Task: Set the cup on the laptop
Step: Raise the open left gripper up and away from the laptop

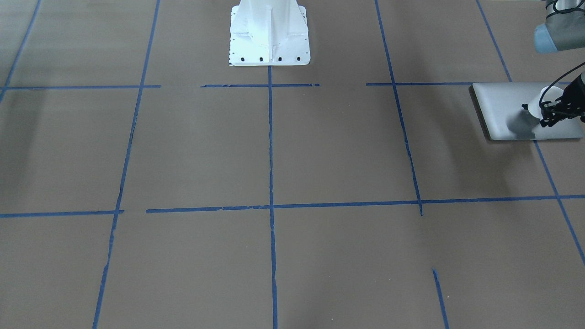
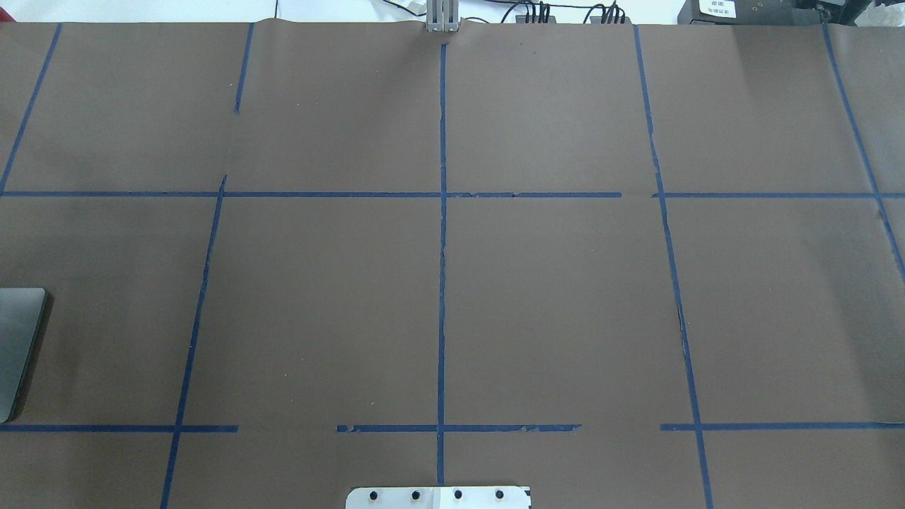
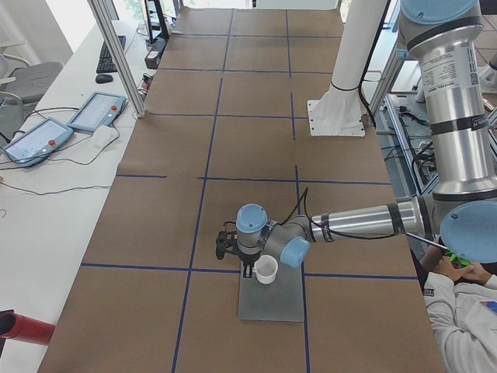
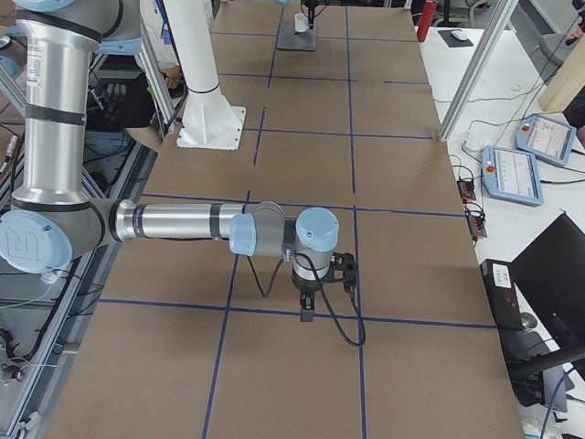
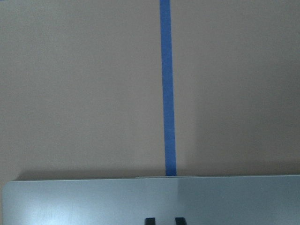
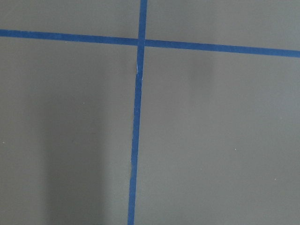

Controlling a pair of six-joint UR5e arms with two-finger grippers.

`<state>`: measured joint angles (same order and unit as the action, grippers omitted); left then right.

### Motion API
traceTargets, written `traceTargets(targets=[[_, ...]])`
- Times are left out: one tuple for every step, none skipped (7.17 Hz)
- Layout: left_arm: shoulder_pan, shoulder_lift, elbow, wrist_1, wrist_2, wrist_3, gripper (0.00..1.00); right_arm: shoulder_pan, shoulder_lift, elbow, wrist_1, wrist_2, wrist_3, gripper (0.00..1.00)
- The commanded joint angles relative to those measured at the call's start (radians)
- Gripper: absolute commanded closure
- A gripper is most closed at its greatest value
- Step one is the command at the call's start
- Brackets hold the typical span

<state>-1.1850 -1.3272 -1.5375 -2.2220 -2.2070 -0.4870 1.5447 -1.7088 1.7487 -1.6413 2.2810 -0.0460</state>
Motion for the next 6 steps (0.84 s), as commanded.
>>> traceTargets(targets=[[0.002,-0.001,0.005,0.001,-0.043,0.004,0.76,0.000,0.000,0.000,0.000,0.000,0.000,0.00],[0.010,-0.003,0.008,-0.001,-0.059,0.004,0.72,0.000,0.000,0.000,0.000,0.000,0.000,0.00],[0.016,-0.003,0.013,-0.001,-0.066,0.005,0.71,0.000,0.000,0.000,0.000,0.000,0.000,0.00],[0.024,-0.003,0.013,-0.002,-0.066,0.005,0.68,0.000,0.000,0.000,0.001,0.000,0.000,0.00],[0.027,-0.003,0.013,-0.002,-0.066,0.005,0.59,0.000,0.000,0.000,0.000,0.000,0.000,0.00],[0.027,-0.007,0.002,-0.014,-0.068,0.007,0.20,0.000,0.000,0.000,0.000,0.000,0.000,0.00]])
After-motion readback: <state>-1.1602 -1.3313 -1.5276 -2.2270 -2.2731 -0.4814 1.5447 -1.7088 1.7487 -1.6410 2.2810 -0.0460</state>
